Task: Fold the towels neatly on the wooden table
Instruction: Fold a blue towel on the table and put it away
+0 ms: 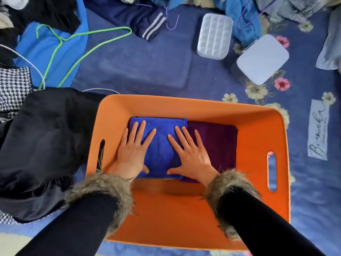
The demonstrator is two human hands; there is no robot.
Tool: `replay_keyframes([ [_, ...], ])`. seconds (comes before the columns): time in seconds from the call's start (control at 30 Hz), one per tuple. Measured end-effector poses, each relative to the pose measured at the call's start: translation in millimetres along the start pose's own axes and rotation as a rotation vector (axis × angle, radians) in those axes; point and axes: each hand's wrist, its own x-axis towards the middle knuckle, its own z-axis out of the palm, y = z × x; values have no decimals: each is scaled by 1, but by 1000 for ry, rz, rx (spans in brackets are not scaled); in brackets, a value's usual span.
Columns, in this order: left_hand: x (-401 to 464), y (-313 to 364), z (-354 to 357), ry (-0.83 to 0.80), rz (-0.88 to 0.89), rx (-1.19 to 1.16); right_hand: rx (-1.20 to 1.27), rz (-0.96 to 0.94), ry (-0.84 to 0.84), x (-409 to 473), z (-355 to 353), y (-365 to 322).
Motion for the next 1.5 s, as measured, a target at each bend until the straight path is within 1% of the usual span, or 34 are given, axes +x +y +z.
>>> replay_keyframes([
  [0.13, -5, 3, -13, -51, -16, -5, -34, -10, -102, -2, -18, 1],
  [0.23, -24, 3, -33, -92, -7, -115, 99, -7, -143, -13, -43, 3],
  [0.27, -35, 3, -41, -34, -3, -170, 160, 11, -135, -20, -56, 3],
  [0.33, -61, 0, -62, 198, -3, -203, 243, 43, -73, -36, -80, 2],
  [0.4, -88, -5, -81, 367, -32, -243, 260, 30, 75, -53, -111, -10],
  [0.57, -175, -30, -131, 584, -258, -416, 404, -77, 315, -79, -192, -70],
  [0.63, -223, -46, -137, 599, -349, -463, 434, -161, 434, -89, -224, -104],
  [0.7, -273, -65, -134, 615, -457, -478, 440, -277, 497, -99, -252, -140],
  [0.8, -352, -94, -124, 690, -614, -501, 416, -439, 528, -106, -282, -199],
  [0.87, -407, -112, -115, 737, -731, -485, 340, -555, 547, -110, -297, -246],
  [0.97, -489, -133, -95, 754, -912, -423, 230, -716, 537, -122, -309, -331],
  [1.1, -593, -147, -48, 720, -1148, -406, 116, -895, 468, -155, -297, -448],
  [1.27, -708, -143, 26, 723, -1346, -473, 90, -1113, 399, -205, -255, -580],
  [1.4, -779, -144, 76, 702, -1525, -550, 105, -1224, 323, -245, -228, -675],
  [1.5, -816, -151, 107, 704, -1623, -622, 97, -1301, 258, -260, -208, -731],
])
